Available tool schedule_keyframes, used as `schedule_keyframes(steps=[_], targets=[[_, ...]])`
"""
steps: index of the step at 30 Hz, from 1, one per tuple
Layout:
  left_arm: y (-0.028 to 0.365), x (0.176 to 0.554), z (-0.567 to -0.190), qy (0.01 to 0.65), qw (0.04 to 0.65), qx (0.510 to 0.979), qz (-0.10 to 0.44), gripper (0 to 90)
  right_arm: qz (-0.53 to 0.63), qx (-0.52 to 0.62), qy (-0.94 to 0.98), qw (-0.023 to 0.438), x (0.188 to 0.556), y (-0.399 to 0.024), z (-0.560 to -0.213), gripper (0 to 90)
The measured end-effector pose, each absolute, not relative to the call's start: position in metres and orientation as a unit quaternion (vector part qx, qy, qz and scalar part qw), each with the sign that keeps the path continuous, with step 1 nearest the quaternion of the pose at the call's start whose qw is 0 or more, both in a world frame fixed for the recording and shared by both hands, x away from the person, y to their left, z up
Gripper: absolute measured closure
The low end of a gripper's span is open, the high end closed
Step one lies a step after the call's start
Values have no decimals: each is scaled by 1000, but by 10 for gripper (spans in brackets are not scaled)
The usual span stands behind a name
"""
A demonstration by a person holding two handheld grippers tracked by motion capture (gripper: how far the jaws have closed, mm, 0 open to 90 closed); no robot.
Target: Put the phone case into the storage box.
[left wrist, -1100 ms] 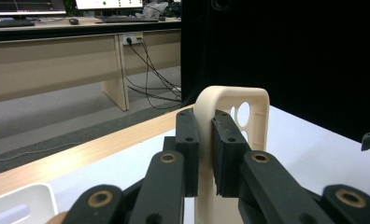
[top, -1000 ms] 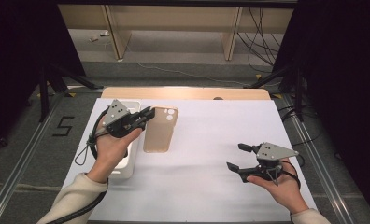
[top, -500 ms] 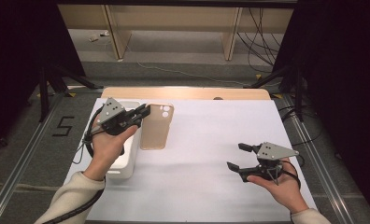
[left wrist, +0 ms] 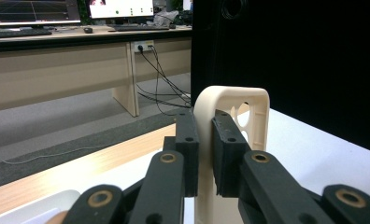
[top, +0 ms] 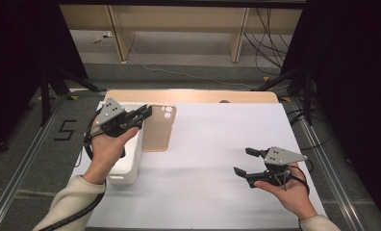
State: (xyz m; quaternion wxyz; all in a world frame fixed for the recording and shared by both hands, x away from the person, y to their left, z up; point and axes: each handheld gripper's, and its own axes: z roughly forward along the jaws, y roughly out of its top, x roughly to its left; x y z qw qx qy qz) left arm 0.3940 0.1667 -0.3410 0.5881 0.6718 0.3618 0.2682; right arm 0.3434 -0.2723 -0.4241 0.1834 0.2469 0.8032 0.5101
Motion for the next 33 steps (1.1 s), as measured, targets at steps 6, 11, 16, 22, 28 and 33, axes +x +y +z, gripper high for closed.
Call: schedule_keyframes(steps=[6, 11, 16, 22, 28, 33], targets=[[170, 396, -341, 366, 588, 669, 269, 820, 510, 248, 802, 185, 343, -273, -424, 217], [172, 397, -339, 365, 590, 668, 270, 820, 510, 249, 802, 185, 344, -273, -424, 217], [174, 398, -337, 365, 591, 667, 271, 820, 511, 250, 801, 186, 344, -273, -424, 217], [177, 400, -335, 364, 591, 666, 273, 820, 511, 250, 801, 187, 344, -273, -424, 218], [180, 402, -334, 367, 593, 663, 271, 820, 512, 251, 800, 185, 344, -273, -425, 217], [182, 404, -332, 363, 595, 663, 274, 821, 511, 252, 801, 184, 344, -273, -425, 217]])
